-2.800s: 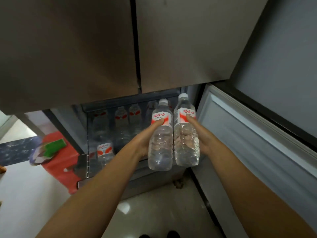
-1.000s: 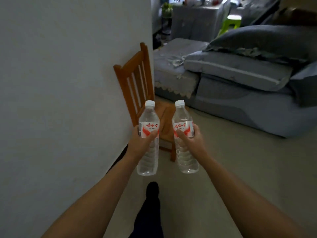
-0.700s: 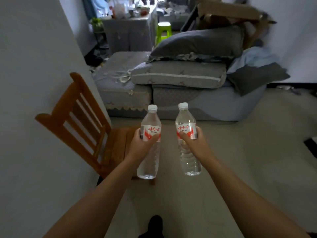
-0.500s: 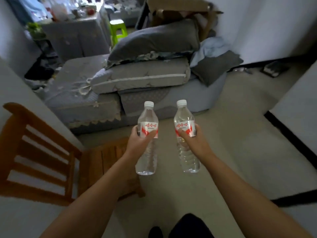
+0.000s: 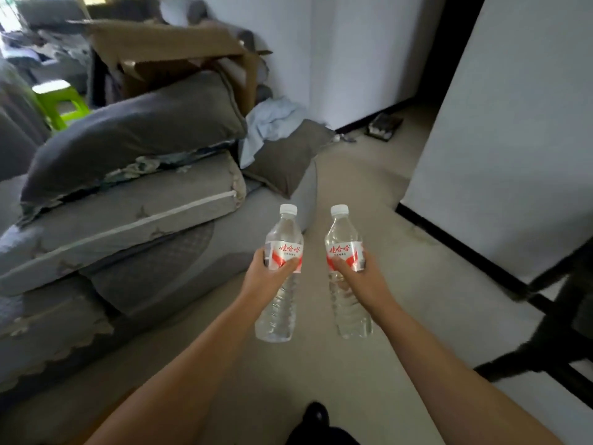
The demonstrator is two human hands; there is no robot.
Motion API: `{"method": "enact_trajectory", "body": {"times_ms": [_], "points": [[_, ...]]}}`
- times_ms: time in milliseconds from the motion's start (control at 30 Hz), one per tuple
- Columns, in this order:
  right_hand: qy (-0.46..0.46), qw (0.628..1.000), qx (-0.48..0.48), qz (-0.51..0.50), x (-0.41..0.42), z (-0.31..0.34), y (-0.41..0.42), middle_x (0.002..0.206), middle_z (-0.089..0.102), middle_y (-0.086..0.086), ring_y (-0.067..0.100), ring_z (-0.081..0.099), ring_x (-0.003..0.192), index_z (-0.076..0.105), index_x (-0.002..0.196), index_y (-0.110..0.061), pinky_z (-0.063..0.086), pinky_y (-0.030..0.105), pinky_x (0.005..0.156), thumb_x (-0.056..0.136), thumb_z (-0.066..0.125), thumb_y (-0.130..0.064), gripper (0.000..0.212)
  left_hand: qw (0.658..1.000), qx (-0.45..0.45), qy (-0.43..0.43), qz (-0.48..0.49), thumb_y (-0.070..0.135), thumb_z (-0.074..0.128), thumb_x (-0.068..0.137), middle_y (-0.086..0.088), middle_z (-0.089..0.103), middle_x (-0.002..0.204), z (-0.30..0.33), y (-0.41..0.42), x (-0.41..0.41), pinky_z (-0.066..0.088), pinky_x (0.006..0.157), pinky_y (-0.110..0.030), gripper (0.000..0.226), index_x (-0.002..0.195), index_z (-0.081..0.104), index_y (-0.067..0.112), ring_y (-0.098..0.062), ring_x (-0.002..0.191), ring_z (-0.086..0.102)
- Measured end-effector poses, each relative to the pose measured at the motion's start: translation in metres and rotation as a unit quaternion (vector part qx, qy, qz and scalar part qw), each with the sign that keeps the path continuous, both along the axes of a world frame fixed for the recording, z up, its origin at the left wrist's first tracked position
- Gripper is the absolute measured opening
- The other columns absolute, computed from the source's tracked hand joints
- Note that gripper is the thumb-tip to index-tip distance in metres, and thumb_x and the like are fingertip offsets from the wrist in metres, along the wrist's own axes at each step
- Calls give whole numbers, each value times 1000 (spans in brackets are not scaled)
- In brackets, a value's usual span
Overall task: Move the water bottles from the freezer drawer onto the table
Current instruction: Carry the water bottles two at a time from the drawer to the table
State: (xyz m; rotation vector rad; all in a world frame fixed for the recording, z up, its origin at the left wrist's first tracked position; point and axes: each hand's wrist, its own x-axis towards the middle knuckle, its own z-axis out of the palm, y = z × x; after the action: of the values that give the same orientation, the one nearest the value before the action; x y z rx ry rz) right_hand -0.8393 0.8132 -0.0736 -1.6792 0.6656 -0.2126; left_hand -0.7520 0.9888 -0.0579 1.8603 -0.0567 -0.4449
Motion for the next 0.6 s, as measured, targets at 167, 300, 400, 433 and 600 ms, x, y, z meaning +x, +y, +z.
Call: {"method": "enact_trajectory", "body": {"times_ms": [167,300,400,433,600], "points": [[7,999,-19,-40,58,7,-70,93,73,-2,15,71,85,64,107,-26,59,40,80,69,74,-58,51,999,4,0,-32,36,75,78,2,63,106,12,-81,73,51,78,-30,51,118,49,18,-16,94,64],[10,994,-2,-106,80,12,-124,95,68,-10,11,68,87,54,110,-30,56,33,78,77,74,-48,42,995,8,1,-102,38,75,77,4,66,106,5,-152,116,49,70,-23,49,115,52,17,-12,90,65],[7,987,2,-160,97,6,-174,96,66,-10,15,69,87,48,110,-33,58,40,81,78,74,-48,44,983,10,1,-183,40,74,78,4,68,103,-2,-217,146,50,66,-20,47,116,55,21,-10,87,67],[8,987,4,-163,100,7,-179,97,66,-9,16,70,86,48,110,-33,58,42,82,77,74,-49,45,981,14,-3,-192,40,73,78,2,69,102,-1,-224,148,51,67,-21,45,115,57,20,-12,88,67],[0,970,5,-244,139,1,-267,98,69,-8,14,71,86,51,115,-27,58,44,84,72,75,-54,56,956,2,-9,-292,39,70,81,5,66,99,0,-335,197,46,64,-18,38,111,56,20,-7,85,64]]}}
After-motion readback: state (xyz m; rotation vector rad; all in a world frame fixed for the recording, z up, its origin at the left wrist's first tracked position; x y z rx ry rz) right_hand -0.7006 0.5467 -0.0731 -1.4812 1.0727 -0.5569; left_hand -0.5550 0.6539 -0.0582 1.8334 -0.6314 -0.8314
